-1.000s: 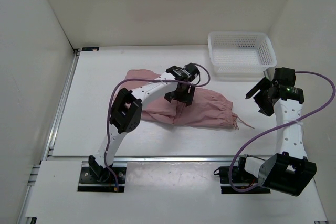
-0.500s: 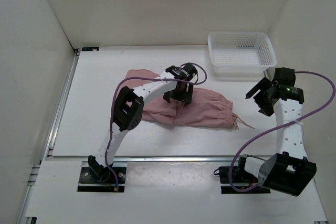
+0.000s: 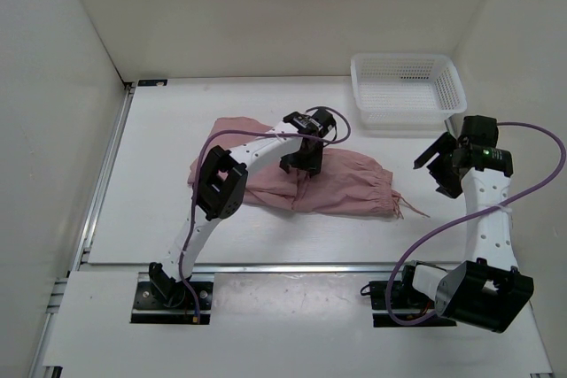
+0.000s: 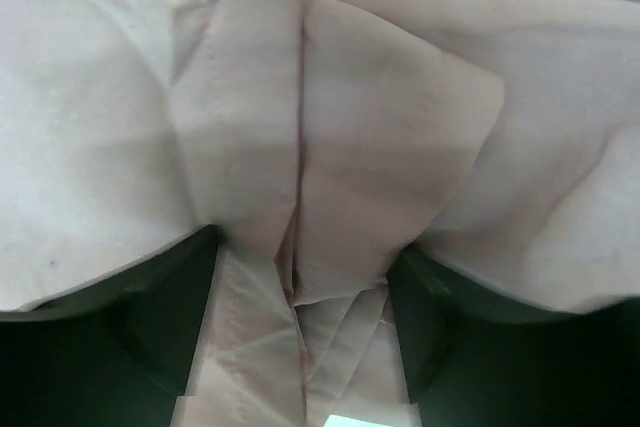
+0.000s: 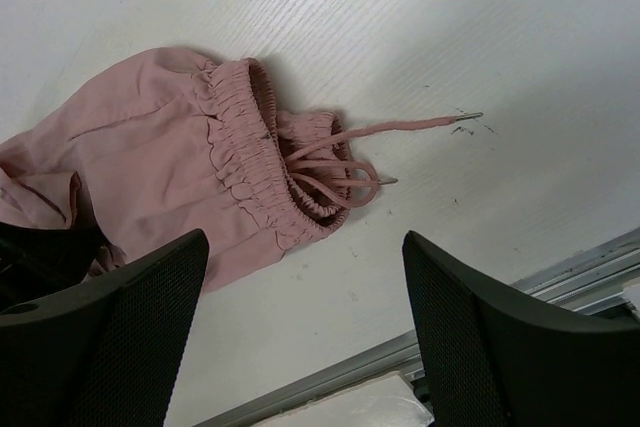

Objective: Fold and stack the trousers
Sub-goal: Fold the trousers

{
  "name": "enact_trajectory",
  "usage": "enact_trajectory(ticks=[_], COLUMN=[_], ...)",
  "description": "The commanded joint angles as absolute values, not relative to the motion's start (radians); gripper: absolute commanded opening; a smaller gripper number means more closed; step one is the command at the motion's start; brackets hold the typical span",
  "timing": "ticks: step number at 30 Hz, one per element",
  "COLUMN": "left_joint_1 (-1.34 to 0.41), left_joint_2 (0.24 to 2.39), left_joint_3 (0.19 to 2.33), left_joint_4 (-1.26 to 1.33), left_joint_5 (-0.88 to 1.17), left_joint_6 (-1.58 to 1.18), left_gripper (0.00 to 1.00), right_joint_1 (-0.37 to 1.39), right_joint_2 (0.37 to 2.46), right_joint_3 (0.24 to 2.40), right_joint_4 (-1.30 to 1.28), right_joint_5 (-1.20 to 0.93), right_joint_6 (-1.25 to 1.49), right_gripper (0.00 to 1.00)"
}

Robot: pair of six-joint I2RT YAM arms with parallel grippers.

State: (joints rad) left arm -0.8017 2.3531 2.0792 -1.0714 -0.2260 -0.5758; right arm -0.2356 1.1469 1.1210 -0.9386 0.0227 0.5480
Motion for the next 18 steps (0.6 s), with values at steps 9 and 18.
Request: enact_trajectory(ticks=[9,18], left_joint_1=[-0.796,-0.681], left_joint_2=[2.254,2.108], left_joint_3=[2.109,2.148], left_joint_4=[-1.118,-1.221], left_joint_5=[-0.314,-0.377], left_joint_6=[-0.583,-0.477], left_gripper=[0.18,0.1], right_joint_1=[-0.239,-0.239], right_joint_2=[1.118,1.118], right_joint_3=[1.115,1.115], right_joint_4=[-0.945,-0.945], right_joint_5=[0.029,0.029], right_joint_6=[0.535,0.535], right_gripper=[0.83,0.83])
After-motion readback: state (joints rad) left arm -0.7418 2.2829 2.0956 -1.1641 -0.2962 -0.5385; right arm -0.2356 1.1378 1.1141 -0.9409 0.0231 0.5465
